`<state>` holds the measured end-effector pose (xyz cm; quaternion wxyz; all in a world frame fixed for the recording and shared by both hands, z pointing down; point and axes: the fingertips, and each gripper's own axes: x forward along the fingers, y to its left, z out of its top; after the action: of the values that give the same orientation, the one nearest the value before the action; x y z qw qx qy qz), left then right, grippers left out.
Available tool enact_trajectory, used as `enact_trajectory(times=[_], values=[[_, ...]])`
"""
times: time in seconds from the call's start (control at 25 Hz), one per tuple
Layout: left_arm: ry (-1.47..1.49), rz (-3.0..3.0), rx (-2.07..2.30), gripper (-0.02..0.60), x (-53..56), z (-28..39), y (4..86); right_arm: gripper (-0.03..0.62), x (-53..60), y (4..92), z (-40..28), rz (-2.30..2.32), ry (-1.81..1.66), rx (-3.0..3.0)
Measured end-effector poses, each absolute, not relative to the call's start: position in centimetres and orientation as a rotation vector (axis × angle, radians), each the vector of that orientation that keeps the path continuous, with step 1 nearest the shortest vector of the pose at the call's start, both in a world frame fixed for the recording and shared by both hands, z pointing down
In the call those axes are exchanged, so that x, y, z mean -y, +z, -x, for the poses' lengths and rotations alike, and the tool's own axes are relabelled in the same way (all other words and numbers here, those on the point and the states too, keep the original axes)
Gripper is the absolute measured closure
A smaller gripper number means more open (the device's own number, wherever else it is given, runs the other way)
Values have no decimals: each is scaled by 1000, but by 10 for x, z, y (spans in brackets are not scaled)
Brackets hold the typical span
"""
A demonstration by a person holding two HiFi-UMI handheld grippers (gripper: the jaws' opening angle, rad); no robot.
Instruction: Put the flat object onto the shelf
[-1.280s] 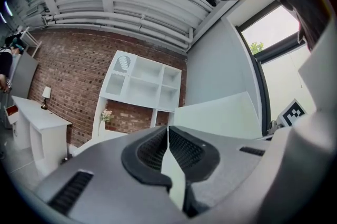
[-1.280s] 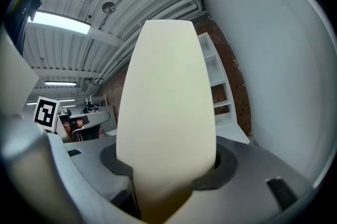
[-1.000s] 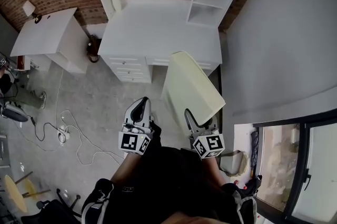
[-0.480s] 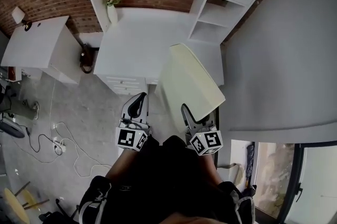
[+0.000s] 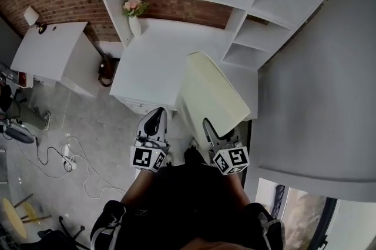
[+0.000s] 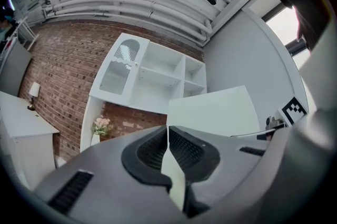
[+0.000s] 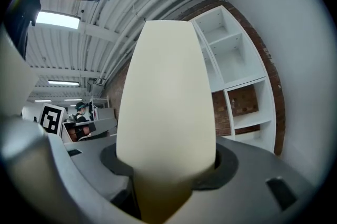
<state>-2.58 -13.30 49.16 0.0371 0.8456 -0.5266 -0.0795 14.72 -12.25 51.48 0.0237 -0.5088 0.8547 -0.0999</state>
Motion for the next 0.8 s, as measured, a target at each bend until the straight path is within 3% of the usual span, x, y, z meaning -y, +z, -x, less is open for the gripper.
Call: enact_trajectory(times=[0.4, 0.8], values=[[-203, -2530, 1782, 565, 193, -7, 474, 306, 205, 496, -181, 1395, -246, -2752], [-232, -2524, 1825, 565, 253, 22, 465, 306, 266, 464, -158, 1355, -120, -2774]])
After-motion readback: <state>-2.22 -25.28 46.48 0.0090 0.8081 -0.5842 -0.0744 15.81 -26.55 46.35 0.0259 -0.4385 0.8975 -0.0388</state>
